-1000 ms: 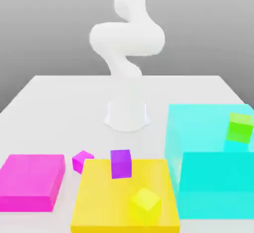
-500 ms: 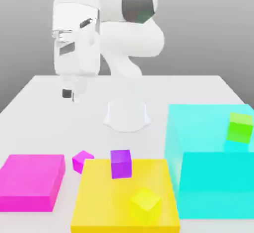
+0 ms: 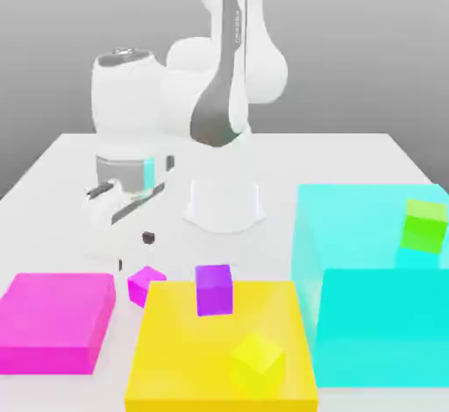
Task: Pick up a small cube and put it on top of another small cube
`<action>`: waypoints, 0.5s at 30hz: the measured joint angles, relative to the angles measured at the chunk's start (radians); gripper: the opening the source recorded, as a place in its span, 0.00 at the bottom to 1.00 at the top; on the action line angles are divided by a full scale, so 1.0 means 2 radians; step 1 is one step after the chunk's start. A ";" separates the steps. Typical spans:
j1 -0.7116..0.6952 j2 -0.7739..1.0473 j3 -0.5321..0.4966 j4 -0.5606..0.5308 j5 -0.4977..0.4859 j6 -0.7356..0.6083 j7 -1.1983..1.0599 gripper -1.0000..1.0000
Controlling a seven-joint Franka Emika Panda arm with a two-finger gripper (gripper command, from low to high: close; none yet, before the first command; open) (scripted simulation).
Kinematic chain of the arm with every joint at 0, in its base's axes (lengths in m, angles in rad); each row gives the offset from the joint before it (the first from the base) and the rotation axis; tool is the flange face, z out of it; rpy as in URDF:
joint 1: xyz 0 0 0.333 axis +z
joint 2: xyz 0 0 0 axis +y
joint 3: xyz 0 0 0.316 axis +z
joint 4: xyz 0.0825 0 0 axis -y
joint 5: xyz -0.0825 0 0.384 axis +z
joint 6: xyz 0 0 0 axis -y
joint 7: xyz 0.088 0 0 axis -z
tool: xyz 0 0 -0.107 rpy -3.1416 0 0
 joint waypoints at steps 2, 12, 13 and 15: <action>-0.013 0.022 0.003 -0.012 -0.006 0.019 0.037 0.50; 0.077 0.180 -0.114 0.011 -0.087 0.148 0.103 0.00; 0.077 0.180 -0.114 0.011 -0.087 0.149 0.103 0.00; 0.077 0.180 -0.114 0.011 -0.087 0.149 0.103 0.00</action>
